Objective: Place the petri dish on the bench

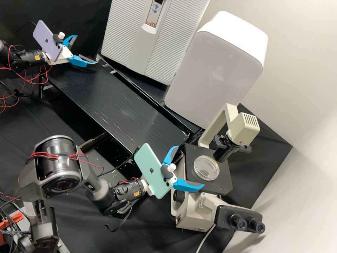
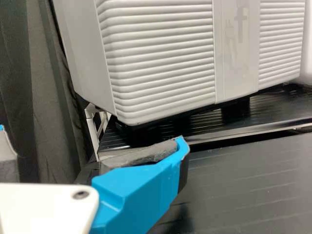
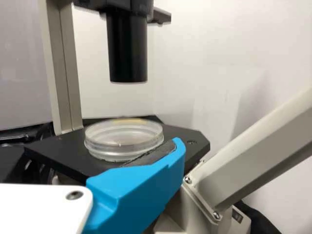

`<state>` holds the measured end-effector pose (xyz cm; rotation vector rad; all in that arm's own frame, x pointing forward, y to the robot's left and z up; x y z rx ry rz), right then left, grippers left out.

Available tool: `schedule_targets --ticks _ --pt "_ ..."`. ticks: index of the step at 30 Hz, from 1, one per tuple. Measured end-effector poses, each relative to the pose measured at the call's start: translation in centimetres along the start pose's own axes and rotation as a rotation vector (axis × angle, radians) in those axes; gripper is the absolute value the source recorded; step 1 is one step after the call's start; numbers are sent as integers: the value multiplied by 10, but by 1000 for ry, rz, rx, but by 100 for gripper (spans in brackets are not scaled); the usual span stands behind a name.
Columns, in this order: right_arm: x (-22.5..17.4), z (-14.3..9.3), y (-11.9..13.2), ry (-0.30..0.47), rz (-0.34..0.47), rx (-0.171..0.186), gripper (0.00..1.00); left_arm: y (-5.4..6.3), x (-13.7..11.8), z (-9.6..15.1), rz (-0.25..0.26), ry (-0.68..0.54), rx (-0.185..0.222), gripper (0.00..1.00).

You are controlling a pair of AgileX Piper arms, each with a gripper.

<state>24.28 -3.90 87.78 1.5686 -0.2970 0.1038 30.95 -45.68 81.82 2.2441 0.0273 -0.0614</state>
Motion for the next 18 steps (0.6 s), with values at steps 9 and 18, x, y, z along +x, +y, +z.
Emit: schedule_targets --ticks 9,18 --pt "29 9 1 -15 26 -38 100 0 0 0 0 0 0 100" --pt "41 12 4 -28 57 -37 100 0 0 0 0 0 0 100"
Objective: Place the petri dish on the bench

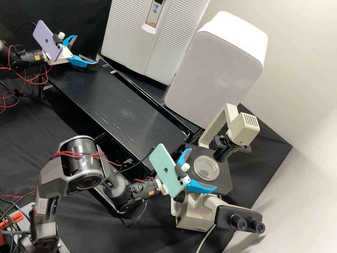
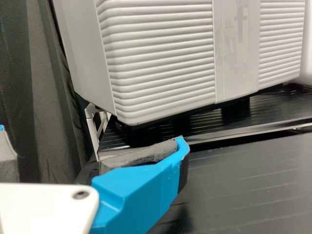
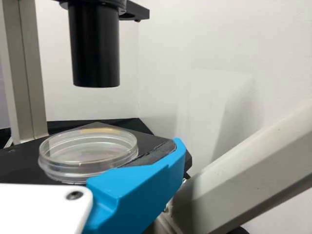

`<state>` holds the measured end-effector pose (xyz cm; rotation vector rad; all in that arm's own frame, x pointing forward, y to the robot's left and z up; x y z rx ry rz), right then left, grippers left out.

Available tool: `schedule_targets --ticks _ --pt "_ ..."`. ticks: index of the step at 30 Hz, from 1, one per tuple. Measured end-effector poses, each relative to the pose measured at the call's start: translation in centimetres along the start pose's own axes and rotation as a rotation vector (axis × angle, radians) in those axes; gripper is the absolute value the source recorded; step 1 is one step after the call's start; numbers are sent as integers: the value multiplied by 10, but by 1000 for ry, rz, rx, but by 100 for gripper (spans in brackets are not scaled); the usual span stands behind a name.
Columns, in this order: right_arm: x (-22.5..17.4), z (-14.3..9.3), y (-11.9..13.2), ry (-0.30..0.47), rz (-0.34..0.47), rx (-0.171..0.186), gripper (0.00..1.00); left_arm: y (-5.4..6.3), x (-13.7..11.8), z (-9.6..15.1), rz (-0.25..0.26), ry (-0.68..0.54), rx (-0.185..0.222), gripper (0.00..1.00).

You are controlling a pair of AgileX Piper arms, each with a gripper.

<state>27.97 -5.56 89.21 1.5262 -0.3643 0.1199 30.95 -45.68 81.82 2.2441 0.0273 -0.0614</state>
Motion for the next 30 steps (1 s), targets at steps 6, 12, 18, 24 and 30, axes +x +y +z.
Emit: schedule_targets --ticks 6,12,18,24,30 --pt "10 3 -13 -33 -32 -12 100 0 0 0 0 0 0 100" --pt "15 5 -23 -40 -49 -22 100 0 0 0 0 0 0 100" --pt "17 9 -25 -50 -35 -30 100 0 0 0 0 0 0 100" --pt "19 11 -25 -47 -16 -35 100 0 0 0 0 0 0 100" --pt "29 12 -21 -51 -6 -39 100 0 0 0 0 0 0 100"
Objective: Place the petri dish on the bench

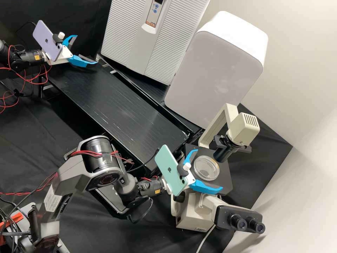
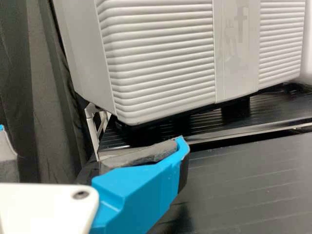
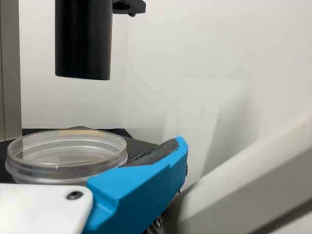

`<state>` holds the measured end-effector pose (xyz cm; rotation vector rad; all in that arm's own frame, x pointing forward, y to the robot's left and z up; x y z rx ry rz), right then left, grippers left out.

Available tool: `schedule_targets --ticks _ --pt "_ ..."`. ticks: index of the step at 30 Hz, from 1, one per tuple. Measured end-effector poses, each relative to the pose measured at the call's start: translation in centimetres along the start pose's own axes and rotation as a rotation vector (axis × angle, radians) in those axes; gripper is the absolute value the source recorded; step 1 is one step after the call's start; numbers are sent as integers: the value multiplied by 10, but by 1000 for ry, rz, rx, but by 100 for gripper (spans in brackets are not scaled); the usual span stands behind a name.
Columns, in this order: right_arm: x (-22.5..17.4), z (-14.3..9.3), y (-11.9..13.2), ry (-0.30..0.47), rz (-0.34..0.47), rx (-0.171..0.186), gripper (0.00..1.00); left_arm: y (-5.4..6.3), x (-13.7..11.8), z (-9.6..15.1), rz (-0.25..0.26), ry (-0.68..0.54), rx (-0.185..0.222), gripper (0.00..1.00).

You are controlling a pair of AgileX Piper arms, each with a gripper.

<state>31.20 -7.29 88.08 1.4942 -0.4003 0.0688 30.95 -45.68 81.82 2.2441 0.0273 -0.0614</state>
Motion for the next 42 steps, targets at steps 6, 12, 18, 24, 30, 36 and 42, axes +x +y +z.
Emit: schedule_targets --ticks 6,12,18,24,30,36,42 --pt "0 1 1 2 -11 -5 100 0 0 0 0 0 0 100" --pt "0 -1 3 8 -25 -13 100 0 0 0 0 0 0 100" --pt "-1 -4 6 27 -41 -31 100 0 0 0 0 0 0 100" --pt "0 -2 11 23 -61 -51 100 0 0 0 0 0 0 100" --pt "1 -1 12 28 -59 -57 100 0 0 0 0 0 0 100" --pt "2 1 16 34 -64 -72 100 0 0 0 0 0 0 100" --pt "3 2 17 45 -83 -76 0 0 0 0 0 0 0 100"
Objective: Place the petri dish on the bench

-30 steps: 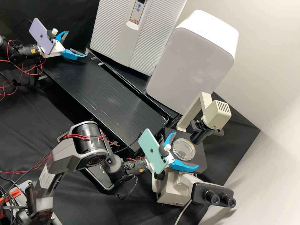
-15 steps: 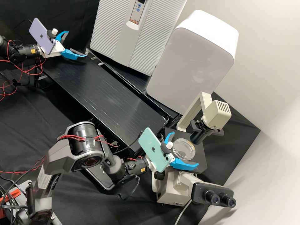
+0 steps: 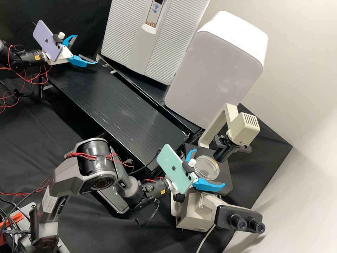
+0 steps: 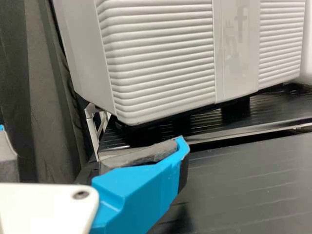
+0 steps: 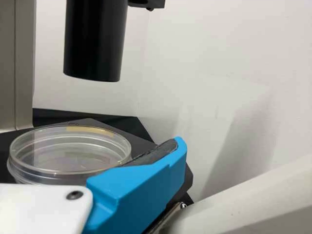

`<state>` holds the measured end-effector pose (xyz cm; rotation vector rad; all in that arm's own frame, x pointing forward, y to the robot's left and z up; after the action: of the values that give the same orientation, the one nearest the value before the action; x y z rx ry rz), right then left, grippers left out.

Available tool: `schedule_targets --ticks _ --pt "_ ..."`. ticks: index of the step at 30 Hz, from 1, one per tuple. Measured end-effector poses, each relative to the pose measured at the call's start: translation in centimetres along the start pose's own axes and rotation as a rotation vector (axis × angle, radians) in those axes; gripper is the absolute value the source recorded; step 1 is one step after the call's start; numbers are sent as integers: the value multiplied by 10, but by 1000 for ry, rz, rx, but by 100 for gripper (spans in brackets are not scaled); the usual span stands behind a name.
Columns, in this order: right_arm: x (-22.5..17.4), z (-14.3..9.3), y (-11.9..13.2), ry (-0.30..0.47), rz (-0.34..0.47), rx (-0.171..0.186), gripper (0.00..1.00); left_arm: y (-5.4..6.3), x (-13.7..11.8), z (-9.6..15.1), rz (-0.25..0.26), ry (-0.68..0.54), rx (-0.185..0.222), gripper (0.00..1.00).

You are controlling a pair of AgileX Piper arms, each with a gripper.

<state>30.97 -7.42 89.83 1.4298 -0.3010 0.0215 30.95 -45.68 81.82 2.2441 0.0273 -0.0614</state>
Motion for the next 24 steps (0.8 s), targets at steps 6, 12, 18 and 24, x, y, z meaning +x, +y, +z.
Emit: schedule_targets --ticks 6,12,18,24 --pt "0 0 -1 10 -10 26 0 0 0 0 0 0 0 100" --pt "0 -1 -1 16 -17 31 0 0 0 0 0 0 0 100" --pt "0 -2 -2 25 -25 31 0 0 0 0 0 0 0 100" --pt "0 -2 -2 26 -26 31 0 0 0 0 0 0 0 100"
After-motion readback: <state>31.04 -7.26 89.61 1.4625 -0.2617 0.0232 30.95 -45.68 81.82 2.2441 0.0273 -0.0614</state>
